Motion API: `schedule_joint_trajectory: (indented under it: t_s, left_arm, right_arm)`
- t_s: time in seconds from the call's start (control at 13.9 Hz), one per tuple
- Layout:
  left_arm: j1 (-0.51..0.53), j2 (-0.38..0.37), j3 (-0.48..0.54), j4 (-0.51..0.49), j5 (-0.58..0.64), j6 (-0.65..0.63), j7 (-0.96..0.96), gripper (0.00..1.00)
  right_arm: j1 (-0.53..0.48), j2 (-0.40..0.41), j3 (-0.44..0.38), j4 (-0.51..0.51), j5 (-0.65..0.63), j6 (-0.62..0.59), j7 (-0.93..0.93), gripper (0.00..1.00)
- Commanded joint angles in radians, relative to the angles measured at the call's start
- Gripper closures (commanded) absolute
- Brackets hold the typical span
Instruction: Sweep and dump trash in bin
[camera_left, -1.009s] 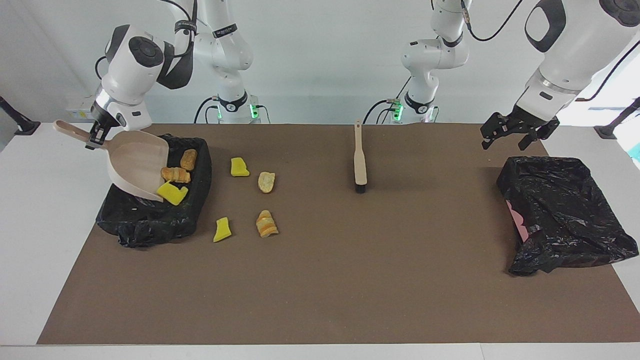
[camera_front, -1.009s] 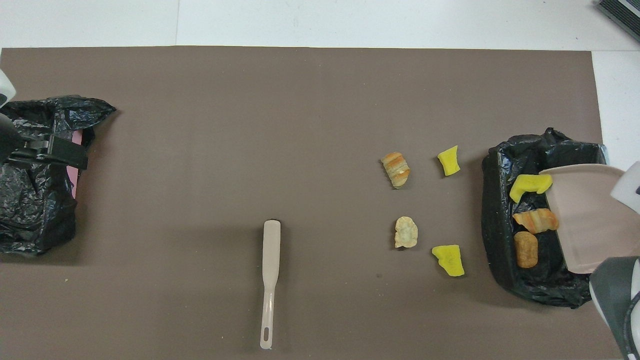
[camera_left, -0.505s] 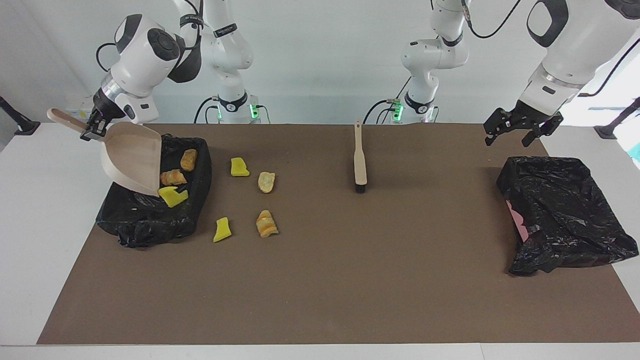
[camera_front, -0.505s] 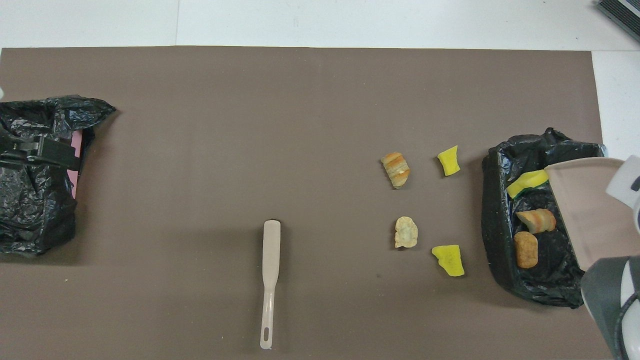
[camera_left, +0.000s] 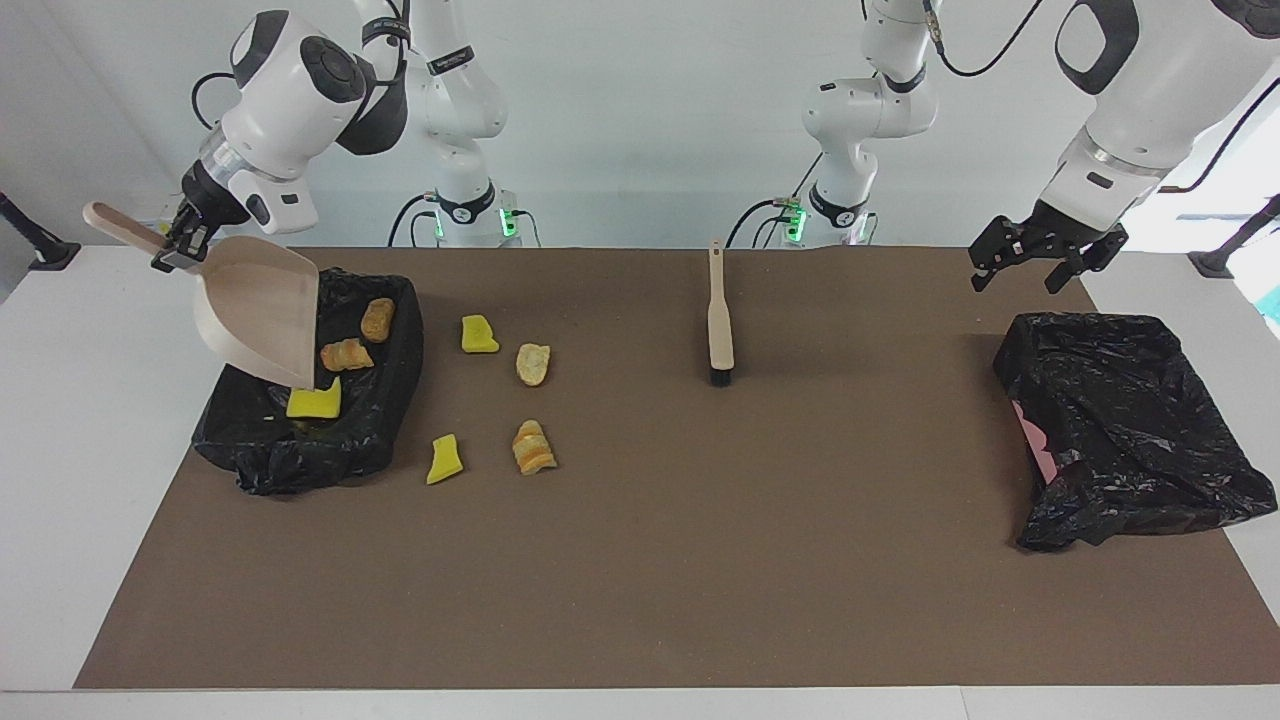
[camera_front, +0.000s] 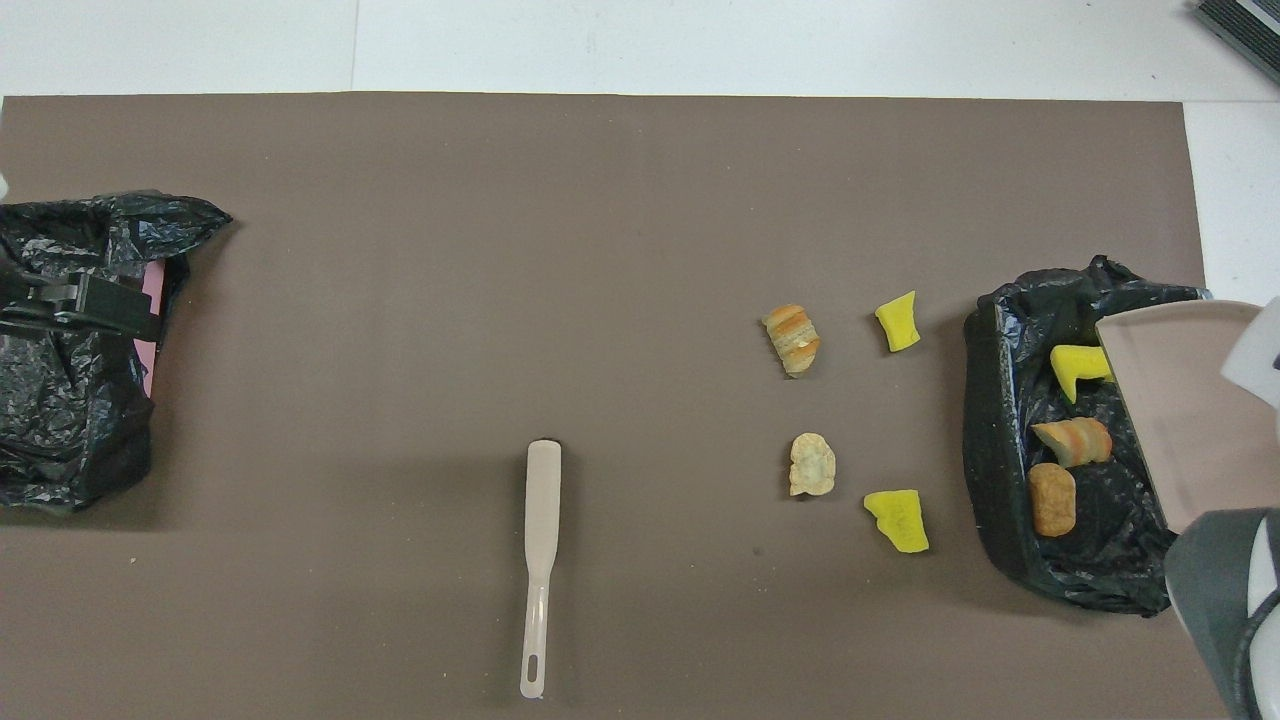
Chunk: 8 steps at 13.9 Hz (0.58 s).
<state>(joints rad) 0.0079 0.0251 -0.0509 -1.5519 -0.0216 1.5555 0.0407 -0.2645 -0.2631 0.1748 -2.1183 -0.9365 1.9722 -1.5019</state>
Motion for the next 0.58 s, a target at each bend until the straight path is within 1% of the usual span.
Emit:
schedule_joint_trajectory:
  t_s: [0.0, 0.07, 0.22, 0.29, 0.36, 0.5]
  left_arm:
    - [-0.014, -0.022, -0.001, -0.027, 0.017, 0.003, 0.010, 0.00]
    - [-0.038, -0.024, 0.002, -0.028, 0.020, 0.003, 0.016, 0.00]
    - [-0.113, -0.021, 0.081, -0.028, 0.019, 0.017, 0.027, 0.00]
    - [-0.135, -0.021, 0.113, -0.027, 0.019, 0.034, 0.043, 0.00]
    - [-0.128, -0.021, 0.112, -0.027, 0.019, 0.044, 0.048, 0.00]
    - [-0.121, -0.022, 0.117, -0.028, 0.017, 0.034, 0.036, 0.00]
  right_arm:
    - [-0.004, 0.008, 0.005, 0.031, -0.025, -0.019, -0.029, 1.00]
    - [-0.004, 0.015, 0.005, 0.037, -0.025, -0.019, -0.029, 1.00]
    - [-0.002, 0.041, 0.005, 0.069, -0.005, -0.019, -0.029, 1.00]
    - [-0.002, 0.056, 0.006, 0.086, 0.011, -0.016, -0.028, 1.00]
    - [-0.002, 0.076, 0.006, 0.113, 0.048, -0.018, -0.028, 1.00]
    - [-0.002, 0.122, 0.006, 0.170, 0.170, -0.016, -0.017, 1.00]
